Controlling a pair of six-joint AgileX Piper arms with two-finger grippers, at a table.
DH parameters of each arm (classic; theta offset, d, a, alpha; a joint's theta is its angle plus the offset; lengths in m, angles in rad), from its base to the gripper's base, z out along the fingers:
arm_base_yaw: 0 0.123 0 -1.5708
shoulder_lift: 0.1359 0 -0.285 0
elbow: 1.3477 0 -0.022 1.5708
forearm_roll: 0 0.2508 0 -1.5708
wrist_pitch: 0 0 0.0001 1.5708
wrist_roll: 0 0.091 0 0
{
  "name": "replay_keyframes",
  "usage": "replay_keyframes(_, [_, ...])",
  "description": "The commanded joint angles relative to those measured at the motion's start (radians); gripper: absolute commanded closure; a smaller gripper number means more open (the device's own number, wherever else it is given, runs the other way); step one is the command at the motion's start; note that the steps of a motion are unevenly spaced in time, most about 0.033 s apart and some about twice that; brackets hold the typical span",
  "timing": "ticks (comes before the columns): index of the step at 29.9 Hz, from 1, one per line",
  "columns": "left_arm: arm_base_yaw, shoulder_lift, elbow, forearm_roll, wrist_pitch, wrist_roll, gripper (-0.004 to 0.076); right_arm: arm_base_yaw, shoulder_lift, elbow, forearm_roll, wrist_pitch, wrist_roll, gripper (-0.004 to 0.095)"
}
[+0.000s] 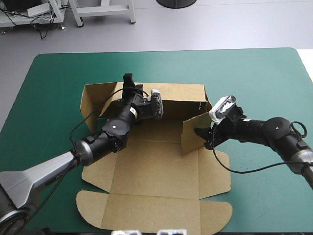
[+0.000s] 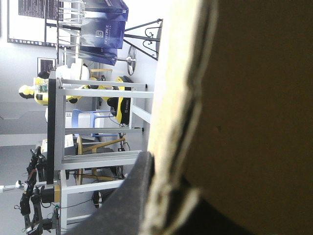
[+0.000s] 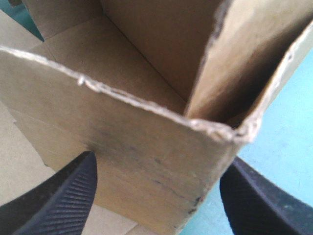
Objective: Fold the box
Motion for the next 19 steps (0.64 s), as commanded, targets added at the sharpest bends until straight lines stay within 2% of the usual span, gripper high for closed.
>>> replay_keyframes(1, [-0.04, -0.027, -0.022, -0.031, -0.028, -0.019, 0.0733, 0.002, -0.013, -0.023, 0.115, -0.013, -0.038, 0.0243])
replay_keyframes(6, [-0.061, -0.027, -0.022, -0.033, -0.028, -0.019, 0.0733, 0.002, 0.0, -0.023, 0.169, 0.001, -0.044, 0.0243])
replay_keyframes(13, [-0.061, -0.027, -0.022, -0.034, -0.023, -0.02, 0.0733, 0.002, 0.0, -0.023, 0.234, -0.048, -0.044, 0.0244])
replay_keyframes(16, [-0.065, -0.027, -0.022, -0.036, -0.018, -0.037, 0.0733, 0.002, 0.0, -0.023, 0.234, -0.094, -0.041, 0.0248])
replay_keyframes(19, [-0.081, -0.027, -0.024, -0.038, 0.038, -0.089, 0.0733, 0.002, -0.002, -0.023, 0.236, -0.146, -0.039, 0.0248])
